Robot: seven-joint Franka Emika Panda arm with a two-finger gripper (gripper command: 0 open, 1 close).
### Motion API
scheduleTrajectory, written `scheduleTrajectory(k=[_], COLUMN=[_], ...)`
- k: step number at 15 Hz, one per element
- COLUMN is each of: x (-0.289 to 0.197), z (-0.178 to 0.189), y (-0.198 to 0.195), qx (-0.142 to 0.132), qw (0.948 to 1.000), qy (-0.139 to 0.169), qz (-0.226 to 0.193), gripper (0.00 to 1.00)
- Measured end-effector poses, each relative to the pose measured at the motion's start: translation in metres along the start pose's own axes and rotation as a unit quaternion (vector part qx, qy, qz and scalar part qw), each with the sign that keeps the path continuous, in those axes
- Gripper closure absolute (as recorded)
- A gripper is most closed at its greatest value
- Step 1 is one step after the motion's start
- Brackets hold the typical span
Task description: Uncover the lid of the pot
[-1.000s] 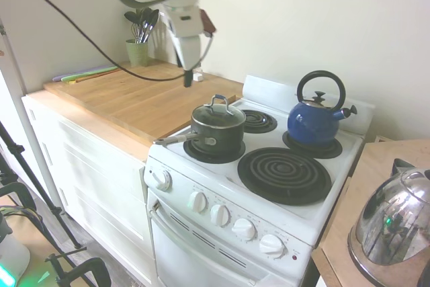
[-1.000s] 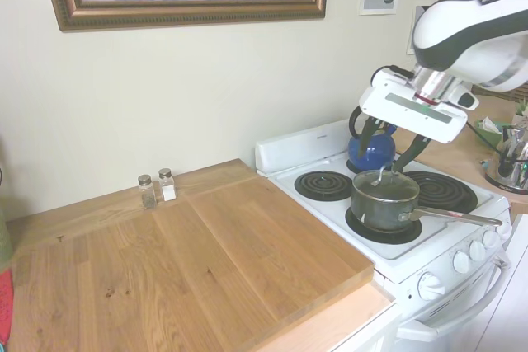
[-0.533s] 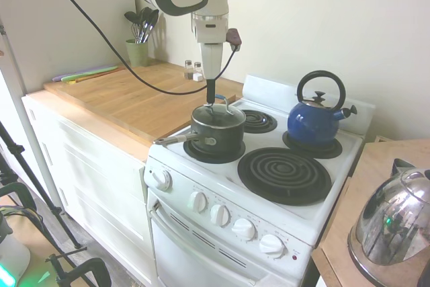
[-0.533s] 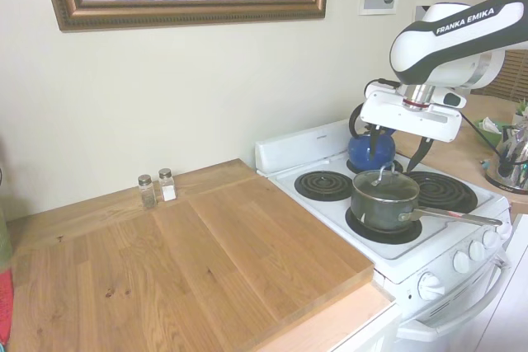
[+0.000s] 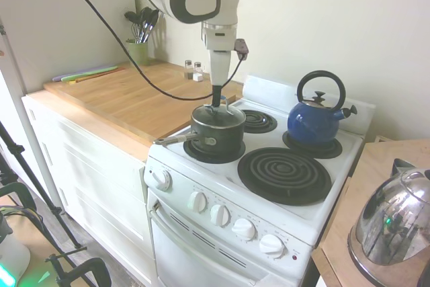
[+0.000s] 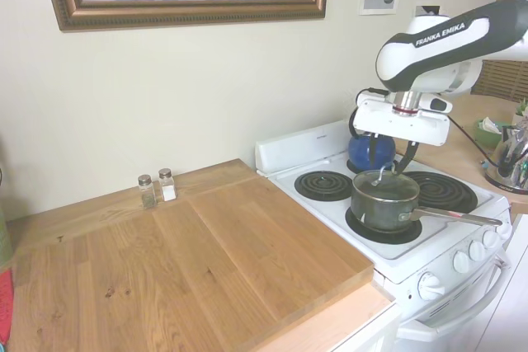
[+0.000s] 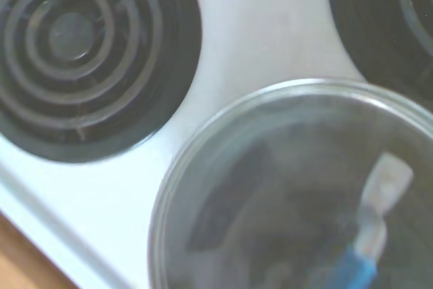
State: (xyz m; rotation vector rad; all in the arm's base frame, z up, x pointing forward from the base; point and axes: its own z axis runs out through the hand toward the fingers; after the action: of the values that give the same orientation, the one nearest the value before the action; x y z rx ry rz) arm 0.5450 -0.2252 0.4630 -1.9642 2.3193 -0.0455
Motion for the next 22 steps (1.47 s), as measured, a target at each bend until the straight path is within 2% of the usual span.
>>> scheduleTrajectory(k=[13, 16, 19, 22], x=[0.009, 0.008, -0.038, -0.138], z=[0.002, -0.016, -0.07, -0.127], y=[-0.005, 0.001, 0.025, 0.055], qx=[-0.003, 0.009, 0.041, 0.074], qw=[1.0, 0.9999, 0.9978, 0.9925], qy=[0.003, 0.009, 0.041, 0.071], qz=[-0.002, -0.01, -0.032, -0.067], gripper=[1.0, 1.0, 1.0, 1.0])
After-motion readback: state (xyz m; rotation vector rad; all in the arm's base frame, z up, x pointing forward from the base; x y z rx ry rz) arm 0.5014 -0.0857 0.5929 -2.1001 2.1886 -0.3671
